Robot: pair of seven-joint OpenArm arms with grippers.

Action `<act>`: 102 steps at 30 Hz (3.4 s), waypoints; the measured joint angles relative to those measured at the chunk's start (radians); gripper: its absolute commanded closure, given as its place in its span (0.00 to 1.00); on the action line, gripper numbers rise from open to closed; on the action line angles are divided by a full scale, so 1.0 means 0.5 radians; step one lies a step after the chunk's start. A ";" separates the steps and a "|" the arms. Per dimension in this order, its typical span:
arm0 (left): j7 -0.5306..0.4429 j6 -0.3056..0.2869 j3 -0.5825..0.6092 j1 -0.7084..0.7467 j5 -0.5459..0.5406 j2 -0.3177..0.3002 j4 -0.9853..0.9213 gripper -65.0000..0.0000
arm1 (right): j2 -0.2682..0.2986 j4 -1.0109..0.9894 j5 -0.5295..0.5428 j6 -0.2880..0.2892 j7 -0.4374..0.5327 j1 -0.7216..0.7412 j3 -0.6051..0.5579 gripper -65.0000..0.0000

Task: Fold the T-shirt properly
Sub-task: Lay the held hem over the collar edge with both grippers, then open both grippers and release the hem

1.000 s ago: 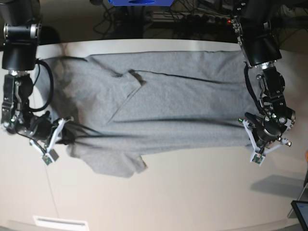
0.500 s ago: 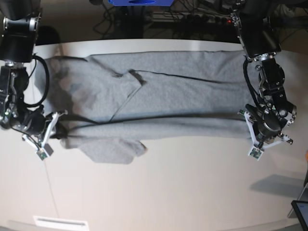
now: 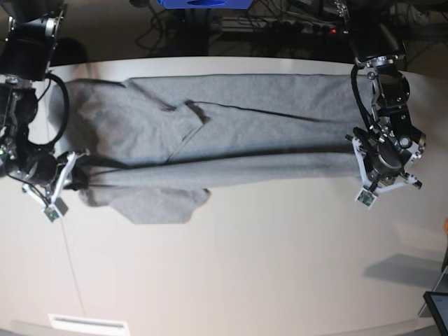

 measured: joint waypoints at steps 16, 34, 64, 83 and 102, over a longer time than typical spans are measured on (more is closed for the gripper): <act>0.006 0.000 0.114 0.137 0.006 -0.019 0.000 1.00 | -0.027 0.006 -0.018 -0.002 0.001 -0.134 0.004 0.98; 0.007 0.001 0.344 0.228 0.013 -0.087 -0.004 0.77 | -0.061 0.005 -0.033 -0.008 -0.006 -0.166 0.005 0.70; -0.002 -0.002 -0.014 0.156 0.348 0.169 0.425 0.46 | -0.076 0.566 -0.014 -0.218 -0.095 -0.181 0.298 0.31; 0.000 -0.002 -0.623 0.170 0.605 0.198 0.420 1.00 | -0.305 -0.378 -0.027 -0.003 -0.095 0.579 -0.079 0.31; -0.002 -0.002 -0.800 0.345 0.656 0.165 0.425 1.00 | -0.301 -1.383 -0.054 -0.018 0.161 0.837 -0.080 0.31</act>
